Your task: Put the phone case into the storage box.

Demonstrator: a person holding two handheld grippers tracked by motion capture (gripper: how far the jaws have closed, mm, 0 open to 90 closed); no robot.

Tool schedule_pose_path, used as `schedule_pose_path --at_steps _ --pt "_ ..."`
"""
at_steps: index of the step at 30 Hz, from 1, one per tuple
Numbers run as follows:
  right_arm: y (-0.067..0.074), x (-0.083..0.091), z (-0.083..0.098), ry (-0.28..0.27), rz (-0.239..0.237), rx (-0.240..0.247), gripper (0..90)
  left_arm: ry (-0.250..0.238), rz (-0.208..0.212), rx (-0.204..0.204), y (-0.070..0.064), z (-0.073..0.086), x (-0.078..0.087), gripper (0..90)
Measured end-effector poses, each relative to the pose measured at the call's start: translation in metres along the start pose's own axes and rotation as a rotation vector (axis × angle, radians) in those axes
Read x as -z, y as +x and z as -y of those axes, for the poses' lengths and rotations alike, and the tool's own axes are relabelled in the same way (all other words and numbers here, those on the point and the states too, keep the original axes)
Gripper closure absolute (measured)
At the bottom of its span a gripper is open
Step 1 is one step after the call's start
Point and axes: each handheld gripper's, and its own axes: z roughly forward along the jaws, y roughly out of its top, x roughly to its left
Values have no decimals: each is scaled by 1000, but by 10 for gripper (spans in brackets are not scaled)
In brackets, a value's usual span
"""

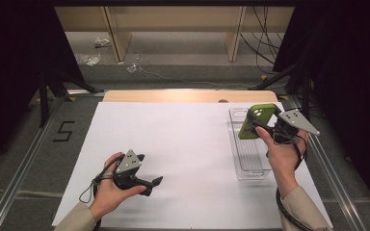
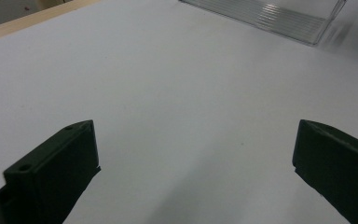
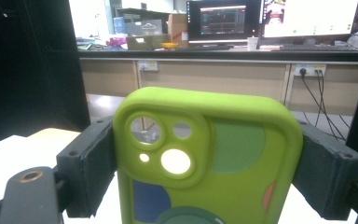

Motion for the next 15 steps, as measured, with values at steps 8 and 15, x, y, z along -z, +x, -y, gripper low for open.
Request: schedule_pose_path --at_steps 8,15 --pt "-3 -4 0 6 13 6 172 -1 1 1 0 0 0 0" --pt "-4 -9 1 14 20 10 172 -1 0 1 0 0 0 0"
